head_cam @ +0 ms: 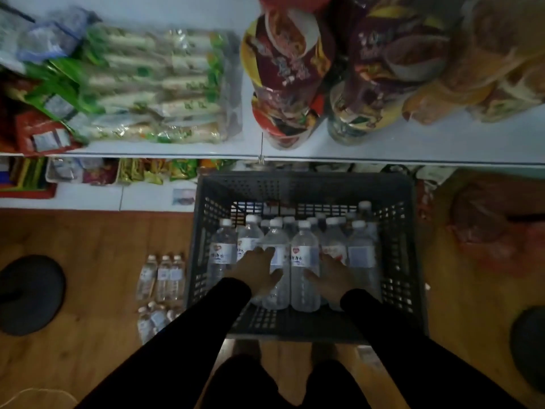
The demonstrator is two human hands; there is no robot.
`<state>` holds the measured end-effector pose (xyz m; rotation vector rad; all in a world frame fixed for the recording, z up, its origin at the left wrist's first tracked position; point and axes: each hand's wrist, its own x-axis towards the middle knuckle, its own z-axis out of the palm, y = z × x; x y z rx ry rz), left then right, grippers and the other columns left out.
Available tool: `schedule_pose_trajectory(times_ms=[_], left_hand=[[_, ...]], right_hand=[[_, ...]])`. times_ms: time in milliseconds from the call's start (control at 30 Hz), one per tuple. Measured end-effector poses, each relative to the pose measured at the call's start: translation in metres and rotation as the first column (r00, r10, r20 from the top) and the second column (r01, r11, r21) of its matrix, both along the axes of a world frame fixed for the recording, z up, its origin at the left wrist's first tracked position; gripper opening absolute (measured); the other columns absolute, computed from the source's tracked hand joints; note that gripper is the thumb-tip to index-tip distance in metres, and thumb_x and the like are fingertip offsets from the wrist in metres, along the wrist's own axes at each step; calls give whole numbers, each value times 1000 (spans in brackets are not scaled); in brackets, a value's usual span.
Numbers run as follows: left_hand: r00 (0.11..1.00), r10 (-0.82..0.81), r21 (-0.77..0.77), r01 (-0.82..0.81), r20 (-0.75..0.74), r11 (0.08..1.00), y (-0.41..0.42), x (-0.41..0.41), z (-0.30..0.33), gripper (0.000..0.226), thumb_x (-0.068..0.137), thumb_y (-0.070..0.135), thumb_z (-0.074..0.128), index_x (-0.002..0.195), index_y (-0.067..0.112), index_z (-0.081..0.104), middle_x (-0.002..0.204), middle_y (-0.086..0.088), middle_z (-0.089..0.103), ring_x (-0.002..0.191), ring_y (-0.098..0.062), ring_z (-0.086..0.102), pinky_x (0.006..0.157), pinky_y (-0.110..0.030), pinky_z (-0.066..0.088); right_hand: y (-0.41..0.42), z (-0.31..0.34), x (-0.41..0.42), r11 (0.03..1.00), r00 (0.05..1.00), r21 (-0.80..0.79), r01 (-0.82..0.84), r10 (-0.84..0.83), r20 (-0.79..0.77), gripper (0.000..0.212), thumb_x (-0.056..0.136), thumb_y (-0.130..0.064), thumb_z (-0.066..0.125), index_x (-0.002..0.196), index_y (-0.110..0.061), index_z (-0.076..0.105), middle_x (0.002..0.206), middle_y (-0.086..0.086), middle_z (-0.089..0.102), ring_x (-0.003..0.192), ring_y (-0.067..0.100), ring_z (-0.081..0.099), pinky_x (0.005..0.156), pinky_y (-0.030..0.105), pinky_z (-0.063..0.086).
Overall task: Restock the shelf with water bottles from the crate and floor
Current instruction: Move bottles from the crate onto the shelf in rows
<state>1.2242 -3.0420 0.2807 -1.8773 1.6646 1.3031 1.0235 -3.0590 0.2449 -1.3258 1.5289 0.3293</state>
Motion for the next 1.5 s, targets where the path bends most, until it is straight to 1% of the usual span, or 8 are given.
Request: schedule_pose_trajectory(times_ms=[333,433,567,700,900,1033,1300,1500], left_hand=[[952,240,18,-241,-191,970,2,-17,-25,62,99,45,47,151,17,28,152,-8,32,132,-26,43,103,-33,40],[802,482,130,-468,-353,874,-8,-17,-4,72,91,55,55,150,22,28,143,-3,45,123,-23,51,93,-31,44],[544,617,260,-593,-569,762,-25,-4,43,70,78,58,71,137,32,45,124,6,64,110,-16,64,96,-42,51],[413,584,199,-672,-699,713,-41,19,109,49,78,41,79,121,28,59,110,1,71,104,-21,68,92,-45,54],[486,440,-162,-789,-755,593,-46,57,219,59,70,42,85,118,25,56,108,5,70,95,-9,68,85,-35,57],[624,320,-451,-758,-713,472,-43,92,301,58,67,51,84,114,29,58,105,10,69,93,-6,66,81,-33,55],[684,302,-698,-712,-664,77,-41,182,459,54,57,61,78,95,27,60,90,-4,72,78,-18,69,62,-40,54],[643,383,-737,-648,-664,-190,-71,266,511,52,64,54,82,99,25,56,88,1,68,80,-16,67,65,-36,55]], right_hand=[[4,-38,5,945,937,112,308,-322,134,50,75,-38,82,121,-29,62,116,-8,69,104,12,67,84,27,54],[-4,3,-2,936,894,226,270,-331,302,40,82,-15,79,118,-21,62,107,-8,70,91,0,69,69,13,52],[-27,62,6,990,909,58,129,-142,392,70,65,-51,86,126,-25,61,117,-10,69,107,10,66,85,23,51],[-60,136,33,999,871,-42,18,5,491,56,80,-35,81,131,-33,57,126,-14,65,111,6,64,94,32,53],[-98,250,74,908,806,-359,-218,375,459,73,68,-56,81,132,-32,55,130,-13,63,118,7,60,103,40,49],[-119,343,100,532,697,-680,-504,716,43,61,86,-56,66,138,-30,48,118,-18,55,101,4,54,82,22,48],[-166,482,166,104,817,-988,-112,576,-32,38,97,-44,54,124,-19,64,117,-1,65,109,13,59,94,26,43],[-221,472,208,286,861,-870,-401,443,-251,72,97,-63,34,152,-17,34,159,11,29,147,24,24,119,34,19]])
